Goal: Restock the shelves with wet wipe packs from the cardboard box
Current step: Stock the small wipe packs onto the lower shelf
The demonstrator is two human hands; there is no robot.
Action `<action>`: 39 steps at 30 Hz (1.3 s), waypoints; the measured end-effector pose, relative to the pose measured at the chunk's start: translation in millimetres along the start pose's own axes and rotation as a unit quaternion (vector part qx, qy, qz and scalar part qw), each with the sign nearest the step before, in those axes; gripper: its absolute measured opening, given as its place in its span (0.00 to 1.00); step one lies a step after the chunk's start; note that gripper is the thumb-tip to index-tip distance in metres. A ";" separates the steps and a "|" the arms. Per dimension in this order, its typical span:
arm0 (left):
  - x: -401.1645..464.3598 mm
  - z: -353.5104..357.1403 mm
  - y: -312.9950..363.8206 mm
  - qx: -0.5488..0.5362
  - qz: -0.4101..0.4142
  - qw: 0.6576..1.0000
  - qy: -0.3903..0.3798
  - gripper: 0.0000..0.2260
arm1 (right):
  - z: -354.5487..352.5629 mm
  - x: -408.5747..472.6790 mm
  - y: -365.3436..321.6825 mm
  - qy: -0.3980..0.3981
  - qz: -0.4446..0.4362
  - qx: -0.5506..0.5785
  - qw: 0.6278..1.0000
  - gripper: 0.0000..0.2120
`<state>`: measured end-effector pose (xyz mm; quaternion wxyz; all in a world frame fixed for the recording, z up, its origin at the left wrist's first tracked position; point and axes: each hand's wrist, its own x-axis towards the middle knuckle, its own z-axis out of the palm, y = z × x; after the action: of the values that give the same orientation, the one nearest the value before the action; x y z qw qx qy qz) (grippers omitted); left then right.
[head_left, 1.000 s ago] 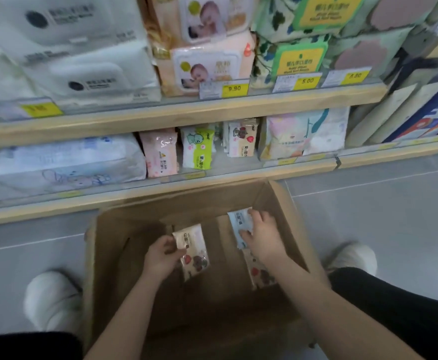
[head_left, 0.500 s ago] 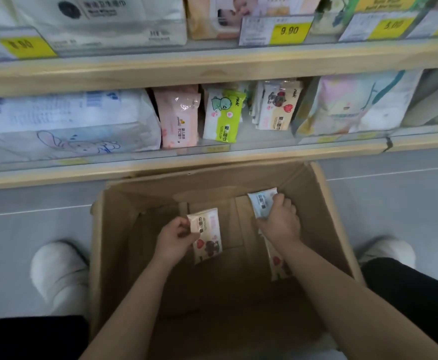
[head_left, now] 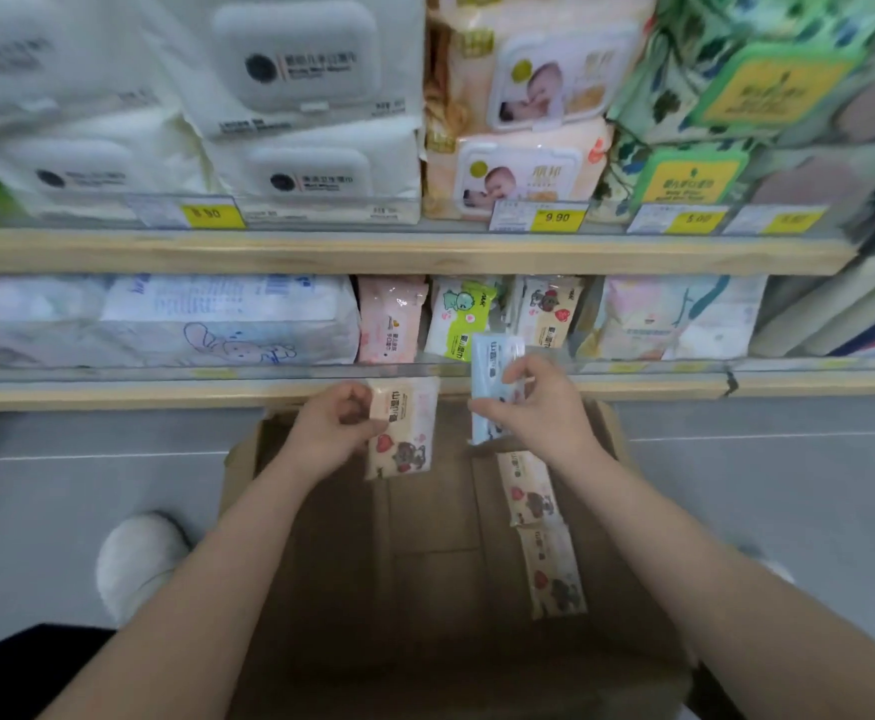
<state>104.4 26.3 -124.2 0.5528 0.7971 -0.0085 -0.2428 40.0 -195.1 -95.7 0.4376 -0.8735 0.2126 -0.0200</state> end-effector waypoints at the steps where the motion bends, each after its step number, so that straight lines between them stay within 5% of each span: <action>1: 2.6 -8.9 6.6 -0.006 0.003 1.000 0.009 0.09 | 0.3 10.6 -7.9 0.014 -0.003 0.008 1.000 0.18; 10: 27.0 -40.7 -19.2 -0.045 -0.020 0.997 0.061 0.08 | 62.3 122.6 1.1 0.054 0.042 -0.032 0.997 0.10; 21: 38.4 -41.3 -32.5 -0.071 0.008 0.996 0.054 0.09 | 74.2 128.3 19.2 -0.100 0.060 -0.283 0.952 0.15; 24: 39.1 -41.8 -31.5 -0.074 0.007 0.996 0.051 0.09 | 71.3 126.9 12.1 -0.078 0.052 -0.332 0.939 0.15; 29: 38.5 -40.1 -29.9 -0.075 0.010 0.996 0.053 0.09 | 79.3 122.7 9.4 -0.113 -0.022 -0.208 0.971 0.15; 39: 38.7 -39.8 -29.4 -0.058 0.016 0.997 0.051 0.08 | 83.8 138.7 29.5 -0.111 -0.058 -0.231 0.965 0.21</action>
<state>146.9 61.8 -154.1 0.6014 0.7750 0.0215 -0.1929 174.2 -201.2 -191.1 0.2432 -0.9584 0.1105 0.1008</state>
